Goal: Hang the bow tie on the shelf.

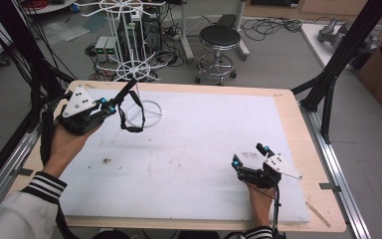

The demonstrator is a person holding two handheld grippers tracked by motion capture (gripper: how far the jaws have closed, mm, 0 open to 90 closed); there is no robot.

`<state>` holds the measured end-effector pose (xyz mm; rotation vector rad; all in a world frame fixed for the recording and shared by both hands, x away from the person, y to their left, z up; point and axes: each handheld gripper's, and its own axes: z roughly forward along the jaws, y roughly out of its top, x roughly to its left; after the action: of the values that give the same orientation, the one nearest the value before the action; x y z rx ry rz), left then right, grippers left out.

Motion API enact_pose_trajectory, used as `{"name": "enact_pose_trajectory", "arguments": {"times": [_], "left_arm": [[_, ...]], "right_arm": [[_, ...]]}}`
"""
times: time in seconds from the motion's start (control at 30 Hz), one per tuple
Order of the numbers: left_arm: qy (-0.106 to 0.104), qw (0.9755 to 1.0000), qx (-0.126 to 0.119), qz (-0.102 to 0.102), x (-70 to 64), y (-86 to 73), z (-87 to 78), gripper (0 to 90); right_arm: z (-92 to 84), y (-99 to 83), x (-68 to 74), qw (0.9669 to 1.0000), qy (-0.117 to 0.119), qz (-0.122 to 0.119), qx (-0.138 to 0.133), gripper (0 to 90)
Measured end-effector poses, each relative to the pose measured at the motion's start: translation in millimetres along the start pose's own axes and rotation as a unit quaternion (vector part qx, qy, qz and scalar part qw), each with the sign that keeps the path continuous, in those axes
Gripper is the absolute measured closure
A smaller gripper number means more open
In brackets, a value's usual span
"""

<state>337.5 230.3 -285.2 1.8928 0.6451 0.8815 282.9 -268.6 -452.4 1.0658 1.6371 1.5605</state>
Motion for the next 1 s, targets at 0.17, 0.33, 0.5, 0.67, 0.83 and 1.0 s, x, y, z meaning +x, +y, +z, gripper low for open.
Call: {"name": "enact_pose_trajectory", "arguments": {"times": [0.17,0.33,0.5,0.67,0.83,1.0], "left_arm": [[0.013,0.9999,-0.006,-0.009,4.9,9.5,8.1,86.0],[0.027,0.9994,-0.013,-0.020,8.1,12.2,18.6,85.9],[0.035,0.9989,-0.010,-0.030,10.7,10.3,29.4,86.0],[0.046,0.9982,-0.002,-0.039,15.9,5.5,39.9,86.0],[0.057,0.9974,0.006,-0.044,18.5,0.8,48.1,85.9],[0.060,0.9968,0.016,-0.051,18.9,-6.3,56.3,85.9]], "right_arm": [[0.3,0.0,0.0,1.0000,0.000,0.000,0.000,1.5],[0.3,0.0,-0.3,1.0000,0.000,0.001,-0.001,1.5],[0.3,0.1,-0.2,1.0000,0.000,0.004,0.000,1.5],[0.3,0.1,-0.2,1.0000,0.001,0.002,0.000,1.4],[0.2,0.1,-0.1,1.0000,0.001,0.005,0.000,1.5],[0.3,0.0,-0.3,1.0000,0.002,0.003,-0.001,1.4]]}}
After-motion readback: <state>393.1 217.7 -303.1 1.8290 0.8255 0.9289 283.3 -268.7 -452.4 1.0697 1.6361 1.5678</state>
